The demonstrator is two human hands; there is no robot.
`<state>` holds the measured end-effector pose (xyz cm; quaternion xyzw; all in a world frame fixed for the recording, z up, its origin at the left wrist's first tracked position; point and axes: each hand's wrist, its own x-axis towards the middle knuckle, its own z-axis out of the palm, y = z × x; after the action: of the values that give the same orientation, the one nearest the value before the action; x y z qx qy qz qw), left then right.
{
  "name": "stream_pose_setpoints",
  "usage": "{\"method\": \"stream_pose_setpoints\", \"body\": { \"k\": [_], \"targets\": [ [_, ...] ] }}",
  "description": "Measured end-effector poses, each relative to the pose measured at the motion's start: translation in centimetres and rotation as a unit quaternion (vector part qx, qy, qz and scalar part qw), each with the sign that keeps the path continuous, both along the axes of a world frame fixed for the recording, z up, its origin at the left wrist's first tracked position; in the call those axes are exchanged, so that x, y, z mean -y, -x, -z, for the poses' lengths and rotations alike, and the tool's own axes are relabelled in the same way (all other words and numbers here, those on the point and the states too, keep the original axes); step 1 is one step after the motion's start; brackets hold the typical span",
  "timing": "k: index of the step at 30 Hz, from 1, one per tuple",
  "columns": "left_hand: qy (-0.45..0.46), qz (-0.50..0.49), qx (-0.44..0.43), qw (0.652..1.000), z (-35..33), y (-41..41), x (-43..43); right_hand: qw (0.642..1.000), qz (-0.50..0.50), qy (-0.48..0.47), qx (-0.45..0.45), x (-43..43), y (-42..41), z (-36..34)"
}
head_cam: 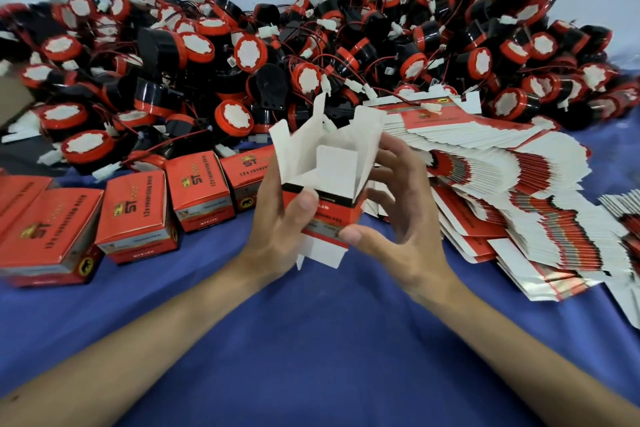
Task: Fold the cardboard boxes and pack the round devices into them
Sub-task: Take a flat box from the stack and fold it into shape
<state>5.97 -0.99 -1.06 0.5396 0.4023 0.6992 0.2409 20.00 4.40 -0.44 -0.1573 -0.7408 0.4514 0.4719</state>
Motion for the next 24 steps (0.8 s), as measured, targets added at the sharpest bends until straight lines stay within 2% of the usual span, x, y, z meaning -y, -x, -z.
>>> {"method": "stream_pose_setpoints", "body": {
  "k": [5,8,11,14,18,20,24],
  "targets": [
    [-0.013,-0.054,0.024,0.998,0.1,0.2,-0.5,0.996,0.051,0.002,-0.079,-0.7,-0.2,-0.6],
    [0.007,-0.082,0.004,0.997,0.0,0.2,-0.7,0.995,0.05,0.008,-0.085,-0.8,0.0,-0.5],
    [0.023,-0.034,-0.033,0.999,-0.2,0.0,-0.5,0.998,0.03,0.021,-0.056,0.2,0.6,0.4],
    [0.036,0.014,-0.017,0.999,-0.3,0.1,-0.3,0.999,-0.003,0.039,-0.026,0.9,1.0,1.0],
    [0.029,0.062,0.016,0.998,0.0,0.1,-0.2,0.994,-0.035,0.079,-0.06,0.4,0.7,0.5],
    [0.008,0.088,-0.008,0.996,0.4,0.1,-0.1,0.994,-0.015,0.09,-0.067,0.1,0.5,0.5],
    [-0.015,0.066,-0.034,0.997,0.1,-0.1,0.0,0.996,0.062,0.014,-0.057,0.2,0.7,0.3]
  ]
}}
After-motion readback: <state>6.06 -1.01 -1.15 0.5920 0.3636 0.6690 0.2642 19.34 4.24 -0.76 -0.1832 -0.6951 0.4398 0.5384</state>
